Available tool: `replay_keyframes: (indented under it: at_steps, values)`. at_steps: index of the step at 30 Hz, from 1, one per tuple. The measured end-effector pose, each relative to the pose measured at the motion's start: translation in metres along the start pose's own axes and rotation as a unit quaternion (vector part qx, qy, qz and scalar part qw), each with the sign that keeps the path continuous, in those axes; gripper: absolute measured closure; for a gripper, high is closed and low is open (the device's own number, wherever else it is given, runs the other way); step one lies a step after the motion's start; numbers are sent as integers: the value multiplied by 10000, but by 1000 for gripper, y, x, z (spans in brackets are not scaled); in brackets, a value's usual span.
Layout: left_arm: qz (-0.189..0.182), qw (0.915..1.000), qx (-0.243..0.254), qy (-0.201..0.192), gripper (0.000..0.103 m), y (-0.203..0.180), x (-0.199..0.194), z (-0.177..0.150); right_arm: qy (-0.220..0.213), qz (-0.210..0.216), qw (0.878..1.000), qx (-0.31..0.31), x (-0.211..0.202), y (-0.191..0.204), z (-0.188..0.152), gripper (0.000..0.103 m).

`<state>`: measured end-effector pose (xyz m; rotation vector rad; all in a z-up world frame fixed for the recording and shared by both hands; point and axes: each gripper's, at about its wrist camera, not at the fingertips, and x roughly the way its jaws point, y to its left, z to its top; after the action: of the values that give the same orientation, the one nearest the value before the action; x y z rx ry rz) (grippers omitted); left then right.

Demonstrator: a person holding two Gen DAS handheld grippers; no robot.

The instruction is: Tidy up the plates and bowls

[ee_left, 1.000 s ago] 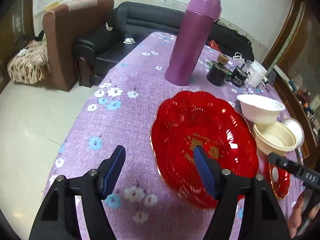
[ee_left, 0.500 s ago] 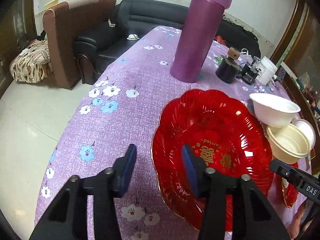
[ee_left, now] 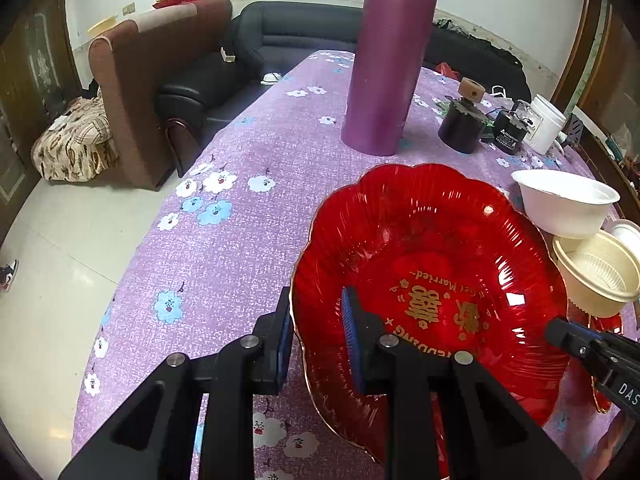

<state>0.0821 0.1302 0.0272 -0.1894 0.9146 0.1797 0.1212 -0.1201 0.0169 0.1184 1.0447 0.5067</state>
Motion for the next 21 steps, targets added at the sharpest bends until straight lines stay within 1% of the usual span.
replay_keyframes:
  at_steps: [10, 21]
  values:
    - [53, 10000, 56, -23, 80, -5, -4, -3, -27, -12, 10000, 44, 0, 0, 0, 89]
    - [87, 9999, 64, -93, 80, -3, -15, -10, 38, 18, 10000, -4, -1, 2, -3, 89]
